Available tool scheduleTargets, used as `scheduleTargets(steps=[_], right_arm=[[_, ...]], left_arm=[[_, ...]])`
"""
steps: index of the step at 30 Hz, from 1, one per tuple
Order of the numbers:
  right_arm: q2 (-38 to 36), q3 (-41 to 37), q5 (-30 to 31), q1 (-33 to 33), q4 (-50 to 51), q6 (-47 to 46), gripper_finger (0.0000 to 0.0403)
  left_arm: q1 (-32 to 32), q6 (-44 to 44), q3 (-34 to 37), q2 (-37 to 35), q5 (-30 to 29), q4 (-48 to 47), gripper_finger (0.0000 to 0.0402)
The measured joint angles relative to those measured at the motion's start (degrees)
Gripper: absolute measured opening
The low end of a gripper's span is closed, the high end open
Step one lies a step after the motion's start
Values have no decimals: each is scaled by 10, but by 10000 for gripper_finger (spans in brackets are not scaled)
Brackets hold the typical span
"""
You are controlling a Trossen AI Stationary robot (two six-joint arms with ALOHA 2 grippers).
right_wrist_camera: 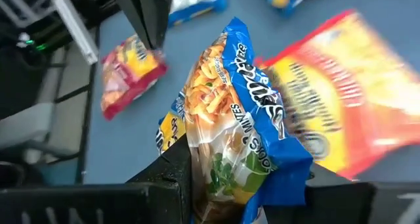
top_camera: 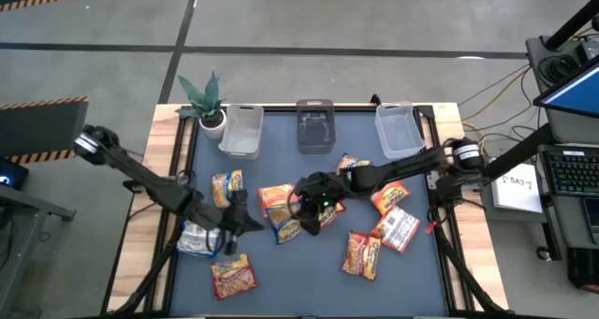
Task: Sort Maruchan noodles
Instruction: Put the blue noodle pack into the black bin
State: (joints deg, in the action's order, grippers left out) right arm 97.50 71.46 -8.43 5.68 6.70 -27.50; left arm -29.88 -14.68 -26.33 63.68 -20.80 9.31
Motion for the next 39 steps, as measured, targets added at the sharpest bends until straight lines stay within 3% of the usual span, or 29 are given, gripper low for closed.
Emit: scheduleTargets(steps=[8, 11, 17, 23, 27, 30, 39], right_arm=[[-92, 0, 179, -32, 63, 135, 111], [-112, 0, 205, -57, 59, 221, 111], [-128, -18, 193, -125, -17, 360, 111], [-122, -73, 112, -219, -167, 435, 111], [-122, -143, 38, -294, -322, 451, 111], [-118, -194, 24, -347, -409, 463, 111], [-69, -257, 22, -439, -485, 460, 112]], left_arm=[[1, 144, 0, -107, -99, 2, 0], [1, 196, 0, -124, -146, 22, 0], [5, 244, 0, -132, -225, 43, 0], [8, 262, 0, -132, -238, 47, 0], [8, 262, 0, -132, -238, 47, 0], [8, 261, 0, -132, -238, 47, 0], [18, 262, 0, -130, -238, 48, 0]])
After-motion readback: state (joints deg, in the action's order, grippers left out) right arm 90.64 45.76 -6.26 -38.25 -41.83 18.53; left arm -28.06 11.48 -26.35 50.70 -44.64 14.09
